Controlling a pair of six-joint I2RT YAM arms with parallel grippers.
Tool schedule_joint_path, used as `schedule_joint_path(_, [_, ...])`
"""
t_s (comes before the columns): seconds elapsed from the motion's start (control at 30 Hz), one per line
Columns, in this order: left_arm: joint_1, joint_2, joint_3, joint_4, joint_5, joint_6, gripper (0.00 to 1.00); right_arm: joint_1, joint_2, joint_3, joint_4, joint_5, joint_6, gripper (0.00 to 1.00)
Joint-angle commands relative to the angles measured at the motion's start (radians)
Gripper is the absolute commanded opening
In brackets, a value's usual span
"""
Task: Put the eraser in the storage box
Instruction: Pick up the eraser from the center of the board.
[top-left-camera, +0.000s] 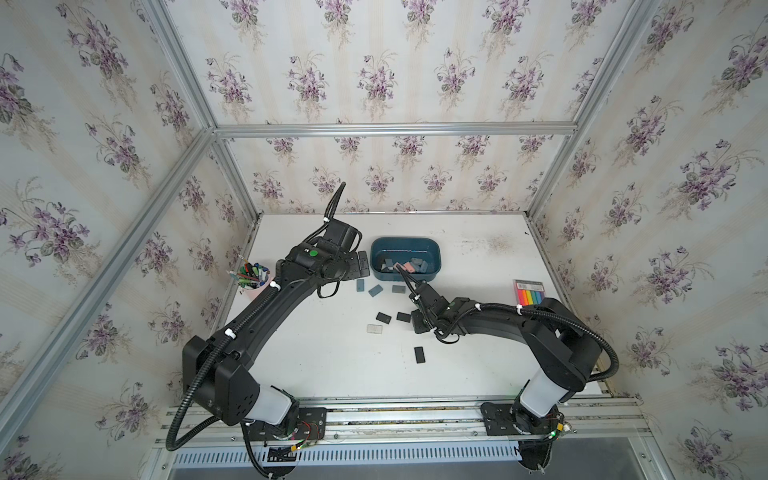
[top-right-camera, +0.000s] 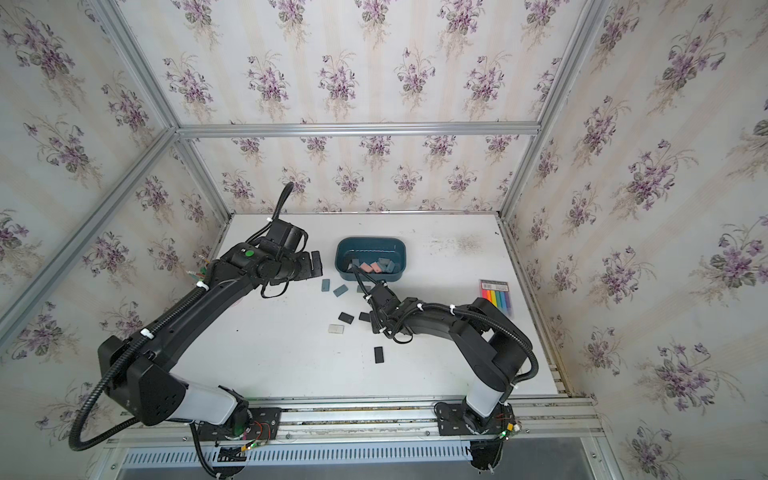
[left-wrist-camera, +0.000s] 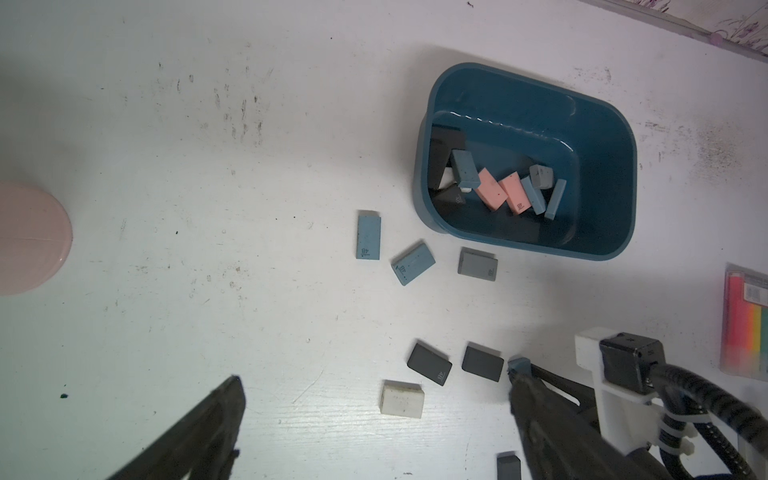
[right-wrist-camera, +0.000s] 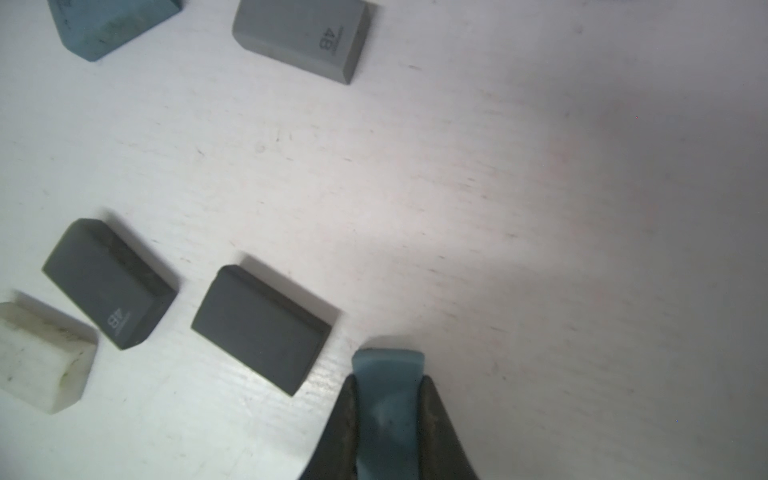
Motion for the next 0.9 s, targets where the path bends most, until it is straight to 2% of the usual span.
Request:
schedule_joint_path(0.0, [0.001, 0.0, -0.004, 0.002, 0.003, -0.007, 1.0, 0.003, 0.008, -0.006, -0.103, -0.056, 0.016, 0.11])
schedule_joint_path(0.1, [0.001, 0.001, -0.005, 0.003, 0.003, -0.01, 1.0, 0.003, 0.002, -0.007, -0.103, -0.049, 0.019, 0.0])
schedule_joint_path(0.7, [0.003, 0.001, -0.012, 0.007, 0.009, -0.011, 1.0, 0.0, -0.066, 0.03, -0.151, 0.009, 0.019, 0.0])
schedule_joint_path(0.87, [0.002, 0.004, -0.018, 0.01, 0.02, -0.015, 1.0, -0.036, -0.097, 0.087, -0.188, 0.016, -0.013, 0.0])
